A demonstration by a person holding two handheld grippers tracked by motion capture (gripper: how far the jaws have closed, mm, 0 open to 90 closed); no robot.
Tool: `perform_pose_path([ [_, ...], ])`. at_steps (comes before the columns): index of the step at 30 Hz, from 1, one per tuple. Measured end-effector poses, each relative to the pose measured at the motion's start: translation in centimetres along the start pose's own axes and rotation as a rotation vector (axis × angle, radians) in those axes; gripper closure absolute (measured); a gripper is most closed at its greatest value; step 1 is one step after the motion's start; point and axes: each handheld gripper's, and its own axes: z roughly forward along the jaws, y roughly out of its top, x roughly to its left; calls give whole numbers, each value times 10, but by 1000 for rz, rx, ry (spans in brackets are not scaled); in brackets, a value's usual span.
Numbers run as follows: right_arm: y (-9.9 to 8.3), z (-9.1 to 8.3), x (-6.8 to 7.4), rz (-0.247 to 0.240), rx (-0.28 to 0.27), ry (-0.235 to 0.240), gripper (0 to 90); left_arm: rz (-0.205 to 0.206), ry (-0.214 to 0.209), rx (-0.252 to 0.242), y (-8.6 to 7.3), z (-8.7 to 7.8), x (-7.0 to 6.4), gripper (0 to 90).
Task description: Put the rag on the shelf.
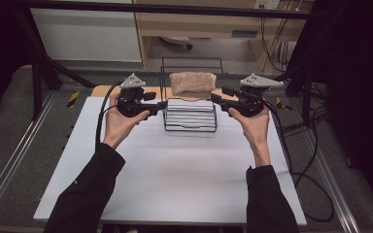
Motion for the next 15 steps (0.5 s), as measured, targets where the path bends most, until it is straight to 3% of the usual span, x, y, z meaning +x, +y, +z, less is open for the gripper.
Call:
perform_pose_path([
  [5,-6,-6,-2,4,13,-7,280,-14,-3,8,-16,-11,4,295],
  [9,-13,-10,-3,8,31,0,188,-11,18,20,-28,-19,5,227],
  [15,-28,-14,-4,11,69,-10,81,-13,46,38,-47,-31,6,206],
])
